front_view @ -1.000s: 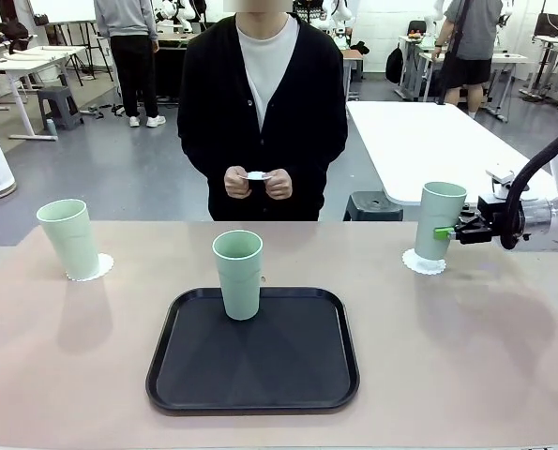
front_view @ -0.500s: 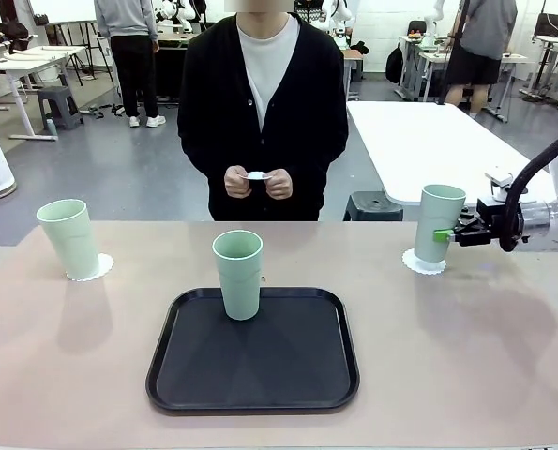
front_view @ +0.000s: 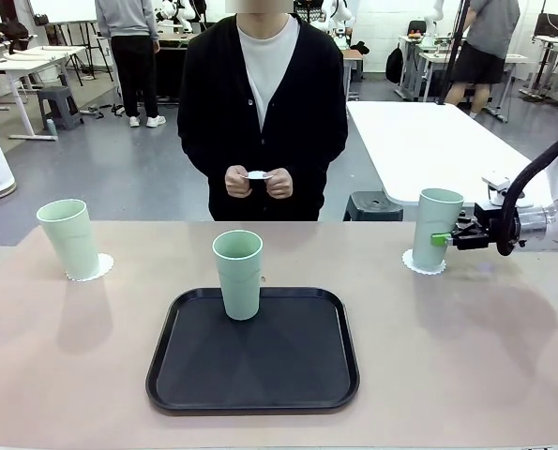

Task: Place coasters on the table and set cups on them.
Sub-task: Take one Reusable plastic cup from the Flat Tray and place it on a coaster set by the human.

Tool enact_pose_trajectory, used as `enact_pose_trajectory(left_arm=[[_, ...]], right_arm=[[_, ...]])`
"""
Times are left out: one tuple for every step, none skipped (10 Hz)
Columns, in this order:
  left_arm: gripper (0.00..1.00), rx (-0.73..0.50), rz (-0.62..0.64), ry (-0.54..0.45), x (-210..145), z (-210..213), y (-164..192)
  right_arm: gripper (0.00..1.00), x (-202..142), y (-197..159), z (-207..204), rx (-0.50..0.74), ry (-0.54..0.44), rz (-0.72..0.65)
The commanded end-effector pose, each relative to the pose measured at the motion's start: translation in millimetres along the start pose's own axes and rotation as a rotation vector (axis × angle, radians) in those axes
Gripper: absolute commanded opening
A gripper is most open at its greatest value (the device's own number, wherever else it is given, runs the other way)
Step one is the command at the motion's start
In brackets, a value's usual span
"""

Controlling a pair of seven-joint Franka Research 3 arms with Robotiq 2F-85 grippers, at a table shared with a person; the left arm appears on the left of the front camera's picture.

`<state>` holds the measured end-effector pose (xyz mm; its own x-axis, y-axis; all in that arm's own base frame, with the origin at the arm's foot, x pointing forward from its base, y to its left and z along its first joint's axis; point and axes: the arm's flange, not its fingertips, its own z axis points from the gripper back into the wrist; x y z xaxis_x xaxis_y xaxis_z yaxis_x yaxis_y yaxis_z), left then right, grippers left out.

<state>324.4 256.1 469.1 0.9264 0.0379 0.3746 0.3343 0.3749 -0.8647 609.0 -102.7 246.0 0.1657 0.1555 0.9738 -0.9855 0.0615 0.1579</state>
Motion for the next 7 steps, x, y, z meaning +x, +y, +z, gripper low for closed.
enact_pose_trajectory(left_arm=[[1.00, -0.005, -0.001, 0.002, -1.2, 2.1, -1.5], [1.00, -0.005, -0.001, 0.002, -1.2, 2.1, -1.5], [1.00, -0.005, -0.001, 0.002, -1.2, 2.1, -1.5], [1.00, -0.005, -0.001, 0.002, -1.2, 2.1, -1.5], [1.00, -0.005, -0.001, 0.002, -1.2, 2.1, -1.5], [1.00, -0.005, -0.001, 0.002, -1.2, 2.1, -1.5], [1.00, -0.005, -0.001, 0.002, -1.2, 2.1, -1.5]], right_arm=[[0.84, -1.3, -2.7, -0.9, 0.007, -0.016, 0.004], [0.84, -1.8, -1.7, -0.8, 0.010, -0.014, 0.004], [0.84, -2.5, -1.6, -0.6, 0.010, -0.013, 0.003], [0.84, -3.7, -1.7, -0.3, 0.009, -0.013, 0.002], [0.84, -4.7, -1.4, -0.3, 0.011, -0.012, 0.003], [0.84, -5.1, -1.4, -0.5, 0.012, -0.010, 0.002], [0.84, -6.1, -0.8, -1.0, 0.015, -0.007, -0.001]])
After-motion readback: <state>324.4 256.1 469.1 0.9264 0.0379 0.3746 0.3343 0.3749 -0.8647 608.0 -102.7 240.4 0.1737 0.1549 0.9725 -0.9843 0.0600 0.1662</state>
